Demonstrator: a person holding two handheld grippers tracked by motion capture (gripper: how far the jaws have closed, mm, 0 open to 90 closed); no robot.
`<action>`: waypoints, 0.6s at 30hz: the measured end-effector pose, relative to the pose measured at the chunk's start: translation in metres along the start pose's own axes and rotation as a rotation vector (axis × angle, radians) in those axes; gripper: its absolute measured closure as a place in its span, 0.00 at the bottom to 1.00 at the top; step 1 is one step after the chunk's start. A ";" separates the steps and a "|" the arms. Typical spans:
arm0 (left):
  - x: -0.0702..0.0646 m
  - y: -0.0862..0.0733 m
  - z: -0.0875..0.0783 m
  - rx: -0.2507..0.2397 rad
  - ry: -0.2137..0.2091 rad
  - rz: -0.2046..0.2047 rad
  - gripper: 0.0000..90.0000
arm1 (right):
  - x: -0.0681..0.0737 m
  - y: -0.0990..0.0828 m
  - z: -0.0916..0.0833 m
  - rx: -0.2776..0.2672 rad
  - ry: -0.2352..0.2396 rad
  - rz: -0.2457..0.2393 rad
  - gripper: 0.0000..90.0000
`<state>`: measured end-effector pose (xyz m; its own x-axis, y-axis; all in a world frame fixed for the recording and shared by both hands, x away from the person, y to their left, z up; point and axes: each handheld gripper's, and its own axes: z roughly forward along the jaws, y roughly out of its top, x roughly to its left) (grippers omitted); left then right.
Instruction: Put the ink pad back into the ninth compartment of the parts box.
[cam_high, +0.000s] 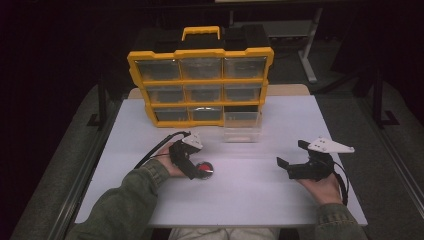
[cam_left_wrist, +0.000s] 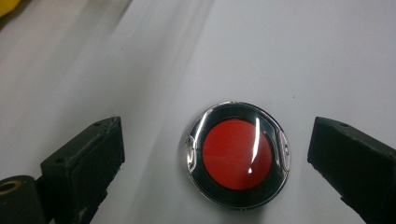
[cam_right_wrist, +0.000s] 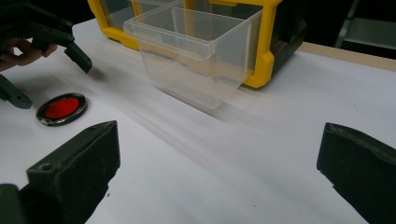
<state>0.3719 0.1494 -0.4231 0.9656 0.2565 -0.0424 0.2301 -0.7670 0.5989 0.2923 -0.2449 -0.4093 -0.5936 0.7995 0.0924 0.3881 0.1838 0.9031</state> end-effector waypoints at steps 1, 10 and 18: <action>0.000 0.000 0.001 0.002 -0.002 0.001 0.04 | 0.000 0.000 0.000 0.001 0.001 0.001 0.00; -0.005 0.000 0.008 0.022 -0.029 0.024 0.10 | 0.001 -0.001 0.001 0.005 0.005 -0.002 0.00; -0.007 -0.001 0.012 0.038 -0.040 0.040 0.20 | 0.001 0.000 0.000 0.000 0.005 -0.006 0.00</action>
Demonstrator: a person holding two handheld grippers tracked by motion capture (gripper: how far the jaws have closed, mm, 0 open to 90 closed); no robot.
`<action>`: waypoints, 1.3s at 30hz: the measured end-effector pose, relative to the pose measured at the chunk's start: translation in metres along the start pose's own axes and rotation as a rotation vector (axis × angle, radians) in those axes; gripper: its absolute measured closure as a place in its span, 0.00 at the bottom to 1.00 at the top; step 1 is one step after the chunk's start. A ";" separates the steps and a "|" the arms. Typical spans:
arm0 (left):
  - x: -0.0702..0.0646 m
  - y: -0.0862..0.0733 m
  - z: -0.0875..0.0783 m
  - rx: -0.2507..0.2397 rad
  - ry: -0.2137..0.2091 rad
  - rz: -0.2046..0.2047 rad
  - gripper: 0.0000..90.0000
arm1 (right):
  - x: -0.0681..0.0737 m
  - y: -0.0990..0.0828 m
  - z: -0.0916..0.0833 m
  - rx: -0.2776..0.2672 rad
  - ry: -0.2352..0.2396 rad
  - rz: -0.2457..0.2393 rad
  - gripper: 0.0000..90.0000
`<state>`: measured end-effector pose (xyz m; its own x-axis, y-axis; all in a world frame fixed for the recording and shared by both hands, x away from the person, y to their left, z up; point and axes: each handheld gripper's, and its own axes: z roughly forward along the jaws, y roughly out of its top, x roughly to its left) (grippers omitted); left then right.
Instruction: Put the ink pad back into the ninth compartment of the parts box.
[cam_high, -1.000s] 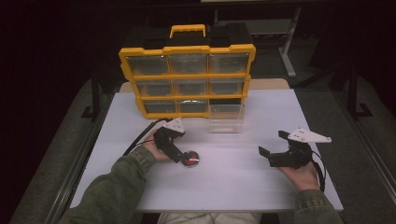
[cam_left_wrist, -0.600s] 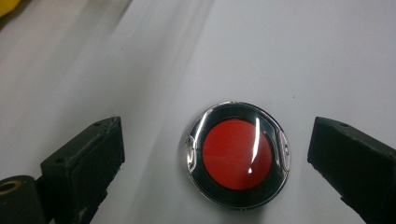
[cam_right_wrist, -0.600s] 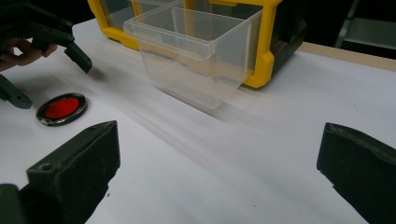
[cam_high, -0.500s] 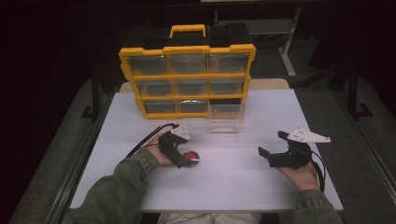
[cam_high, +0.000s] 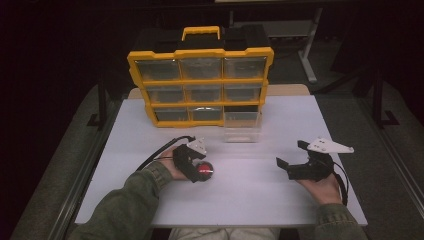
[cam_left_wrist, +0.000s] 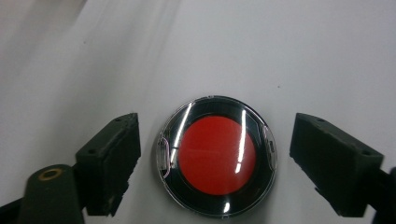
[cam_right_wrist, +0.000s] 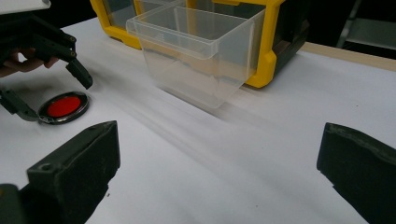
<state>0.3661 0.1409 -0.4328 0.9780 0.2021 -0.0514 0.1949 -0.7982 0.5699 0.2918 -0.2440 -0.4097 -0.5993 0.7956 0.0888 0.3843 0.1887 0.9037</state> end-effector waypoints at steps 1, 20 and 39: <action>0.000 0.000 0.000 0.002 0.000 0.002 0.21 | 0.000 0.000 0.000 0.001 0.001 0.002 0.00; -0.001 -0.002 0.001 0.008 -0.008 0.009 0.33 | -0.001 -0.001 0.000 0.003 0.012 0.010 0.00; 0.009 -0.001 -0.025 -0.076 -0.007 -0.039 0.33 | 0.001 -0.001 0.001 0.009 0.014 0.005 0.00</action>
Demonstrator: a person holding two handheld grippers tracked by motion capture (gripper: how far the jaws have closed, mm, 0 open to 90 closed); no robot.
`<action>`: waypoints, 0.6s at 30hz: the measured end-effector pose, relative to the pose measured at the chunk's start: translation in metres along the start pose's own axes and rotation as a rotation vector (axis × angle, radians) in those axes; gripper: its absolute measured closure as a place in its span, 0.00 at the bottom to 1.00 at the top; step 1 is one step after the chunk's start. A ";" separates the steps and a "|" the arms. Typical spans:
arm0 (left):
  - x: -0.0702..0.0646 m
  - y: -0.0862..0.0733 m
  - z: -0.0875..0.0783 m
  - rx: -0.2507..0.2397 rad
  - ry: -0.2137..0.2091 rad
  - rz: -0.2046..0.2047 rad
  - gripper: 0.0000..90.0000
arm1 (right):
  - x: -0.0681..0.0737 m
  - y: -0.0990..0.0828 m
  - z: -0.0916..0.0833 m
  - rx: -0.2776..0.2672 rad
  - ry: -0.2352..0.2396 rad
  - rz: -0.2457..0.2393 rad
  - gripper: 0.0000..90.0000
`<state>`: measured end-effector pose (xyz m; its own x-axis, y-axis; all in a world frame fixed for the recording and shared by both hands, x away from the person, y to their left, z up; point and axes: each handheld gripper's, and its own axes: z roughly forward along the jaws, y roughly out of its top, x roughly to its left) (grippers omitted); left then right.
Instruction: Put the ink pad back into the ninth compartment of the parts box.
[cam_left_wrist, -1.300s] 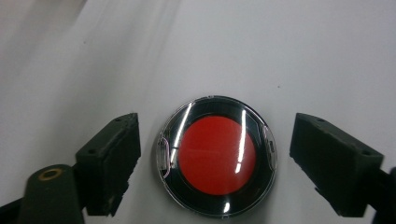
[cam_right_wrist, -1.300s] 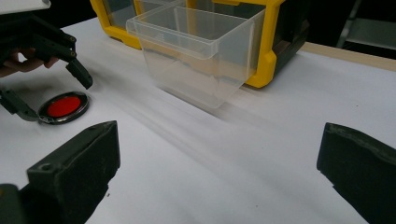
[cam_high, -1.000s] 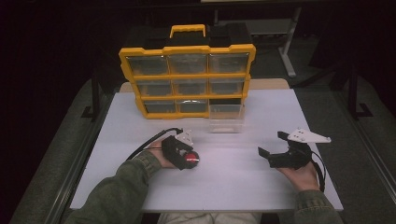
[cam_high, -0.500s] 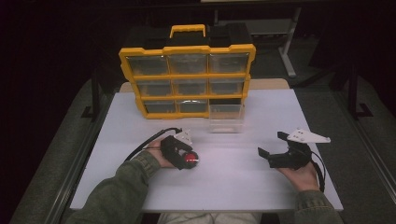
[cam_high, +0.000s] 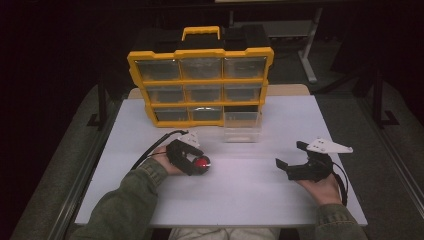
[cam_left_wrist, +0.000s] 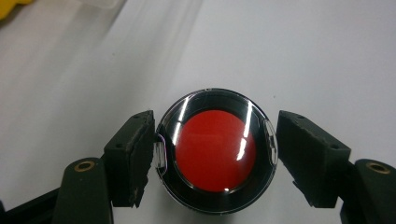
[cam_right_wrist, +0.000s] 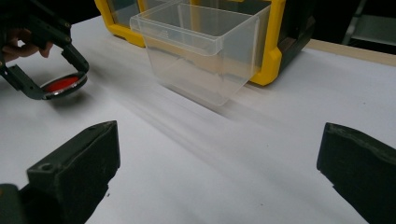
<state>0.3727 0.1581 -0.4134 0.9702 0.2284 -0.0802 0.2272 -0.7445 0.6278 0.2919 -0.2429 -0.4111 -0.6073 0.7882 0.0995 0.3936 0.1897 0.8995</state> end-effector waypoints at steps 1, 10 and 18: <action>0.000 0.000 -0.002 -0.006 0.001 -0.004 0.33 | 0.000 0.000 0.000 -0.001 0.000 -0.002 0.00; 0.004 0.007 -0.022 -0.095 0.014 -0.030 0.33 | 0.000 0.000 0.000 -0.001 -0.003 0.001 0.00; 0.010 0.011 -0.031 -0.118 0.013 -0.053 0.33 | 0.000 0.000 0.000 -0.001 -0.003 0.001 0.00</action>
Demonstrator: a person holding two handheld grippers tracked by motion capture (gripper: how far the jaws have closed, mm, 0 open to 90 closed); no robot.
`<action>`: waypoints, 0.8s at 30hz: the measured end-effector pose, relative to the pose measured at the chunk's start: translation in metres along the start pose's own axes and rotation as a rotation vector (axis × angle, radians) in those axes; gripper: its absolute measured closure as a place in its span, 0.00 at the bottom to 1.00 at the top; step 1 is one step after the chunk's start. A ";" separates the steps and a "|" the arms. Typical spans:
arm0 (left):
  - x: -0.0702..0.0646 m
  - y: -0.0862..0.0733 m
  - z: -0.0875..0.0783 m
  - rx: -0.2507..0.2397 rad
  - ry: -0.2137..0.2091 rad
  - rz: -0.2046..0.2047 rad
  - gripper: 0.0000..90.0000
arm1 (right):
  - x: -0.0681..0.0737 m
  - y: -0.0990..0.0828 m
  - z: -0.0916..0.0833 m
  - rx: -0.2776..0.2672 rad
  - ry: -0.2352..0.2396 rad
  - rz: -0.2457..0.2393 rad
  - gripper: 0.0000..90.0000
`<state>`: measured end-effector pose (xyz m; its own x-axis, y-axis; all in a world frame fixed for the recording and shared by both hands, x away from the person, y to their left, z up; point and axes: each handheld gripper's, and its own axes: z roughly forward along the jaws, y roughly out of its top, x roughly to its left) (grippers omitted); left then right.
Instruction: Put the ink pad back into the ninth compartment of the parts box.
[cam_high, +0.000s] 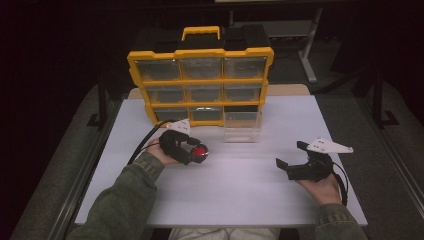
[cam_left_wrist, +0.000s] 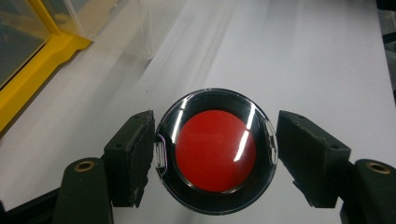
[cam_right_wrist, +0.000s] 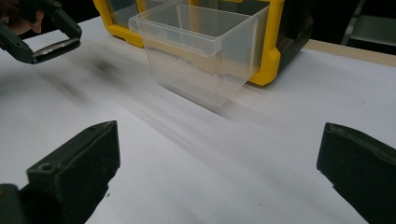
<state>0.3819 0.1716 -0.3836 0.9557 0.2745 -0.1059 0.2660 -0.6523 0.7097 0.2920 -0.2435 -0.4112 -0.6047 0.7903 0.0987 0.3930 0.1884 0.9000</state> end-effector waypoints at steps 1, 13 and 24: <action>0.001 0.001 0.000 0.000 0.000 -0.004 0.33 | 0.000 0.000 0.000 0.000 0.001 0.000 0.00; 0.008 0.014 -0.009 -0.016 0.011 -0.004 0.33 | 0.000 0.000 0.000 0.000 0.003 0.001 0.00; 0.009 0.033 -0.012 -0.014 0.019 0.027 0.33 | 0.000 0.000 0.001 0.002 0.004 0.002 0.00</action>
<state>0.3978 0.1614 -0.3525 0.9598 0.2708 -0.0732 0.2383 -0.6497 0.7219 0.2922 -0.2431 -0.4116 -0.6070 0.7881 0.1021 0.3952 0.1880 0.8991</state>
